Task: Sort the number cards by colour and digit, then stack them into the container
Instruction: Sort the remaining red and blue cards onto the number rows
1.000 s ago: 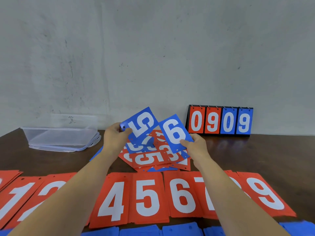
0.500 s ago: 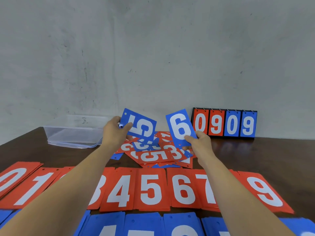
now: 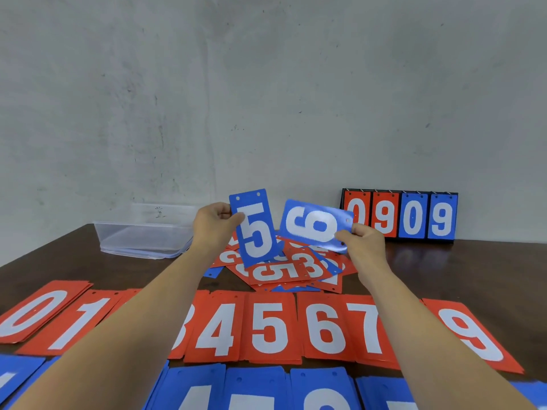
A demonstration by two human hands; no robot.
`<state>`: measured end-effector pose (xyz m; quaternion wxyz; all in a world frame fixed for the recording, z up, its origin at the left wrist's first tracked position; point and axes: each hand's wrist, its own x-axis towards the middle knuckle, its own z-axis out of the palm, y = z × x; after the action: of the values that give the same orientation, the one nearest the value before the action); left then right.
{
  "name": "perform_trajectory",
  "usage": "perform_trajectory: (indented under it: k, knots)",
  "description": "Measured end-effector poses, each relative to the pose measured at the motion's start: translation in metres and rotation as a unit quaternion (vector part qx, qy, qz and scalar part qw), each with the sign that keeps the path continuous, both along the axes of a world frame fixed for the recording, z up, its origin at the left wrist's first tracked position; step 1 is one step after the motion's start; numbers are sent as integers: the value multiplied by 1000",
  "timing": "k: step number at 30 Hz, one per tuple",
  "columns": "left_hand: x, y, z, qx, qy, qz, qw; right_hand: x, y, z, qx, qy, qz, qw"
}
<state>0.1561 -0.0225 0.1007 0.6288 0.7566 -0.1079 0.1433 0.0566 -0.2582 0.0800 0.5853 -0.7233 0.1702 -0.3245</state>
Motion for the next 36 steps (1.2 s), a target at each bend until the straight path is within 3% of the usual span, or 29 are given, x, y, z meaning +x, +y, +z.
perform_trajectory:
  k: [4,14,21,30,36]
  knots:
    - [-1,-3,0,14,0,-1,1000,-5,-4,7,15,-15,21,1000]
    - [-11,-9,-11,40,-4,13,999,-13,-8,7,-54,41,75,995]
    - [-31,-4,-19,24,0,-15,1000,-21,-6,4,-40,2,71,997]
    - [-61,10,-18,28,48,-36,998,-39,13,2,-52,27,42,997]
    - [-107,36,-24,56,102,-95,989,-67,28,-4,-42,92,30,994]
